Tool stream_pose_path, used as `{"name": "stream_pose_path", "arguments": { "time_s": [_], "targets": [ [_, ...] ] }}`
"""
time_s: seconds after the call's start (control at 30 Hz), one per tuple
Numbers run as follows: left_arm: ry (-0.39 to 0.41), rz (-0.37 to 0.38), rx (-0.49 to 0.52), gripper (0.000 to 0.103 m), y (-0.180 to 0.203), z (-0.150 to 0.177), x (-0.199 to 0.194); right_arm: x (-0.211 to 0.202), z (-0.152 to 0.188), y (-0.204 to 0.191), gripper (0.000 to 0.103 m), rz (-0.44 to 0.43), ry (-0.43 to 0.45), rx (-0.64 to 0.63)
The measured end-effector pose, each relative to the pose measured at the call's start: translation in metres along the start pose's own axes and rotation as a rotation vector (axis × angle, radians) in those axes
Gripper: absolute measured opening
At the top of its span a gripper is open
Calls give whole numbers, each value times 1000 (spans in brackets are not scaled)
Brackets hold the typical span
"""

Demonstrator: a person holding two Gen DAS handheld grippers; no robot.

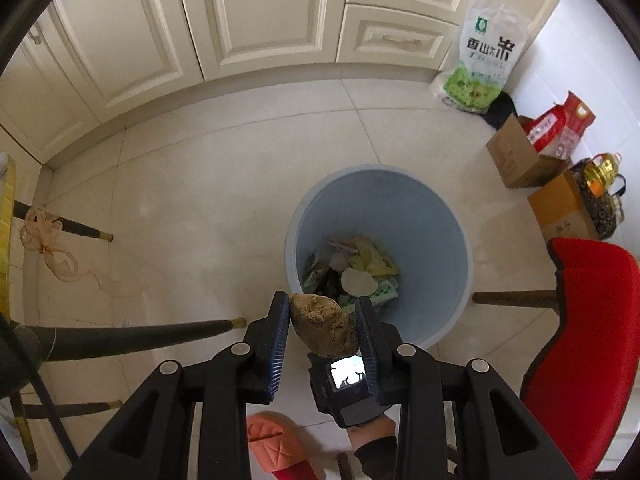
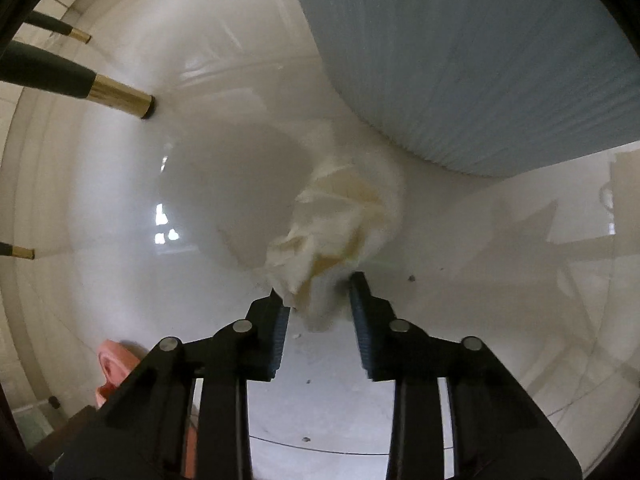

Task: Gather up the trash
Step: 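Pick up the crumpled tissue from the floor with the right tool, then open both tools over the blue bin to drop the crumb and tissue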

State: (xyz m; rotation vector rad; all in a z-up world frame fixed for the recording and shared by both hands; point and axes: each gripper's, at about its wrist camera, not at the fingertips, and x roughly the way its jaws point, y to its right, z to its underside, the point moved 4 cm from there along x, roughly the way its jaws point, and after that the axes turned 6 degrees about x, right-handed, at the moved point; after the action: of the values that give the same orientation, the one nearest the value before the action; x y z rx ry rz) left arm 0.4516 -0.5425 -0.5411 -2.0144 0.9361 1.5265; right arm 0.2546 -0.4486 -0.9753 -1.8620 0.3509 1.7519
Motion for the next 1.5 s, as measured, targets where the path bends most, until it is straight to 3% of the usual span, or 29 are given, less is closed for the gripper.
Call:
{"name": "stream_pose_path", "arguments": {
  "time_s": [0.1, 0.17, 0.4, 0.7, 1.0, 1.3, 1.5],
  "targets": [
    [-2, -18, 16, 30, 2, -1, 4, -5, 4, 3, 9, -24, -22, -11],
    [-20, -12, 10, 30, 2, -2, 11, -19, 12, 9, 6, -32, -23, 5],
    [-57, -19, -38, 29, -19, -3, 41, -105, 31, 46, 5, -30, 58, 104],
    [-67, -27, -3, 30, -6, 0, 55, -205, 55, 74, 5, -50, 161, 231],
    [-46, -40, 40, 30, -5, 16, 40, -257, 59, 89, 5, -33, 288, 269],
    [-38, -57, 93, 30, 7, 28, 31, -312, 34, 79, 5, -52, 470, 278],
    [-29, -51, 140, 30, 15, 32, 32, -344, -6, 45, 6, -128, 606, 221]
  ]
}}
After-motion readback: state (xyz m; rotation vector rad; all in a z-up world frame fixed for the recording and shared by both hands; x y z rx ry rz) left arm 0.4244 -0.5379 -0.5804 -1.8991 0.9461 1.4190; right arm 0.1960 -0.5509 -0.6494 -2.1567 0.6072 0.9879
